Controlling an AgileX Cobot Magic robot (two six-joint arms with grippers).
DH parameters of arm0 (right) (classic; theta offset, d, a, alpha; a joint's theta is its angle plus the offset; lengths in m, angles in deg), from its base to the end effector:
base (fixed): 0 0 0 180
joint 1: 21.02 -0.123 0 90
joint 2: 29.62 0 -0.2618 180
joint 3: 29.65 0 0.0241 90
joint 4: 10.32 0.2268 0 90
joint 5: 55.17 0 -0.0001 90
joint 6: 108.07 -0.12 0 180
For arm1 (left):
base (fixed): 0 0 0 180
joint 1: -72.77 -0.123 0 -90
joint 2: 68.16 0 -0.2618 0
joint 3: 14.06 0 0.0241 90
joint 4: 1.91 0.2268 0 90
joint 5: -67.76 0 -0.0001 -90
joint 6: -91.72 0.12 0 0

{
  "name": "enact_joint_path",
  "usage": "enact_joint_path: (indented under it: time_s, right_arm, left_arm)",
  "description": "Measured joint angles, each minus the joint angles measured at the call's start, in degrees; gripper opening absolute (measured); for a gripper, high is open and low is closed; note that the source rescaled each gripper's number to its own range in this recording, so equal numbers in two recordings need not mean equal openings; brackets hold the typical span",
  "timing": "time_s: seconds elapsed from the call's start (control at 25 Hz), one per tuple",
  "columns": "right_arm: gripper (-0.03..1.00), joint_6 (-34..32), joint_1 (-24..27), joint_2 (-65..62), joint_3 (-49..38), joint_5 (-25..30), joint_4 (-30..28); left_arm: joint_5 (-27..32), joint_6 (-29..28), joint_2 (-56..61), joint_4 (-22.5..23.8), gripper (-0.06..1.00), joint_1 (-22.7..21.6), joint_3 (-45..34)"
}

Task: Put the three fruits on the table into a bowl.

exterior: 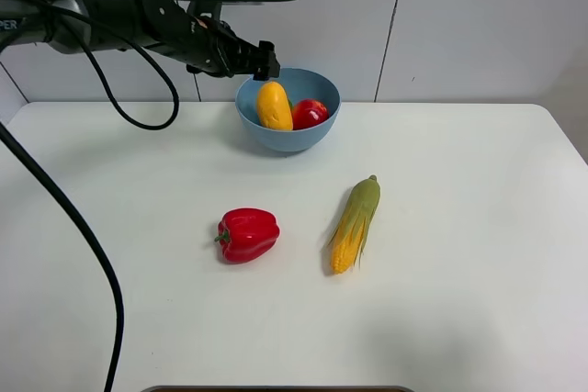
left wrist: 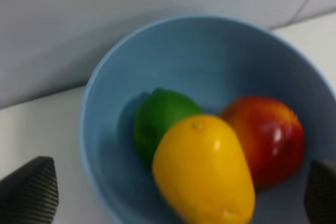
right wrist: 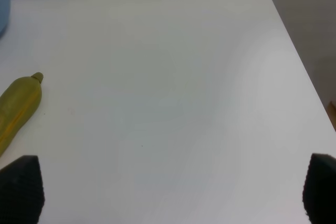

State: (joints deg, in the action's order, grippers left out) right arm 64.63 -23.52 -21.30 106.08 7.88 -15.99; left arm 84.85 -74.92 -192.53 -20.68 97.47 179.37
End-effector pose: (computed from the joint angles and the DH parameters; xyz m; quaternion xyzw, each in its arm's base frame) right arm 0.0147 -0.0099 0.2662 0.0399 0.8444 -0.0036 0.5342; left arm 0.4162 -0.2040 0.2083 0.1766 0.8772 -0.1535 0.4192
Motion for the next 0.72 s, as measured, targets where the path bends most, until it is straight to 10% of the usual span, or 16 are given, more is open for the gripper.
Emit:
enact_joint_path:
  time_s: [0.72]
  right_arm:
    - [1.00,0.00,0.00,0.00,0.00,0.00,0.00]
  left_arm:
    - [50.71,-9.78,18.82,8.73,0.88,-14.44,0.00]
